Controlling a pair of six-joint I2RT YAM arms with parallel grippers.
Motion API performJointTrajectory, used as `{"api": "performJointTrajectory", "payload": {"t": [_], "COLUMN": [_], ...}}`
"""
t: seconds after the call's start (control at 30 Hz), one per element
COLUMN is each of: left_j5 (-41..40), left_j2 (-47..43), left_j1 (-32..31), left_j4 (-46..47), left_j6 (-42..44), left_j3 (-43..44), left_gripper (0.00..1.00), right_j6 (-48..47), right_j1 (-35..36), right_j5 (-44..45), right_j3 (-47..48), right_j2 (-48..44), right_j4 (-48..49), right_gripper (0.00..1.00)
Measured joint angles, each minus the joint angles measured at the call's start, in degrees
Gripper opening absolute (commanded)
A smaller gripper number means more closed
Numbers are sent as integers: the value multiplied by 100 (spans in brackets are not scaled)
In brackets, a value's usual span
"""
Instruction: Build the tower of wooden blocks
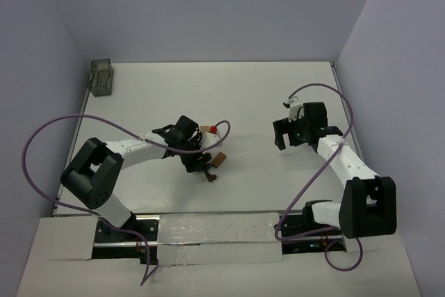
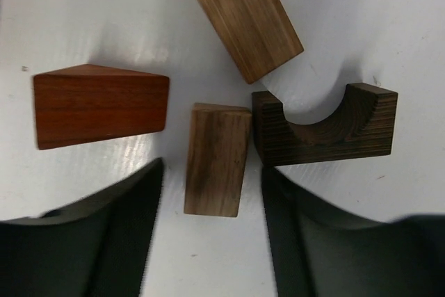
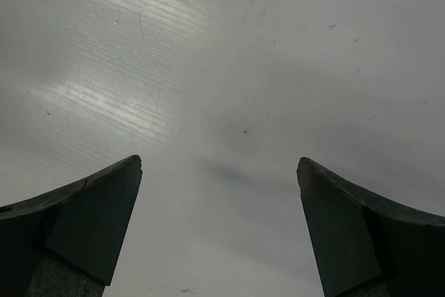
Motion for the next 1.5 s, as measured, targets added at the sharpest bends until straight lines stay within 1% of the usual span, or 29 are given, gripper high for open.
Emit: {"api": "performJointTrajectory", "payload": {"t": [0.07,0.2,0.33,0.47,0.53,0.67,0.73,0.8,0.9,1.03,1.23,1.33,1.5], "left_j5": [-12,-49,-58,-26,61,286,425,479,538,700,808,831,827], "left_j2": [38,54,53,17,-18,69,228,474,904,1868,2812,2938,2990], "left_j1": [-17,-16,-18,83,244,685,865,991,1029,1007,1001,983,871], "left_j4": [35,112,66,-617,-1191,-2236,-2545,-2748,-3009,-3383,-3932,-4027,-4090], "left_j6": [29,83,249,711,1057,1710,1939,2127,2315,2456,2643,2737,2808], "left_j3": [-28,-39,-24,275,678,2089,2882,3561,4212,5108,5968,6098,6097], "left_gripper": [49,36,26,17,13,11,11,8,7,7,8,9,17], "right_j6": [0,-1,0,0,0,-2,-4,-14,-17,40,46,46,47], "right_j1": [0,0,0,0,0,0,0,0,-18,-167,-353,-388,-391], "right_j5": [16,48,52,52,52,57,65,79,31,-207,-296,-298,-302], "right_j3": [0,0,0,0,0,0,0,0,5,59,114,114,114], "right_j2": [2,19,44,48,48,79,96,98,98,98,100,114,170], "right_j4": [3,4,4,4,4,4,-2,0,-35,-154,-171,-171,-169], "right_gripper": [100,100,100,100,100,100,100,100,100,100,100,100,100]}}
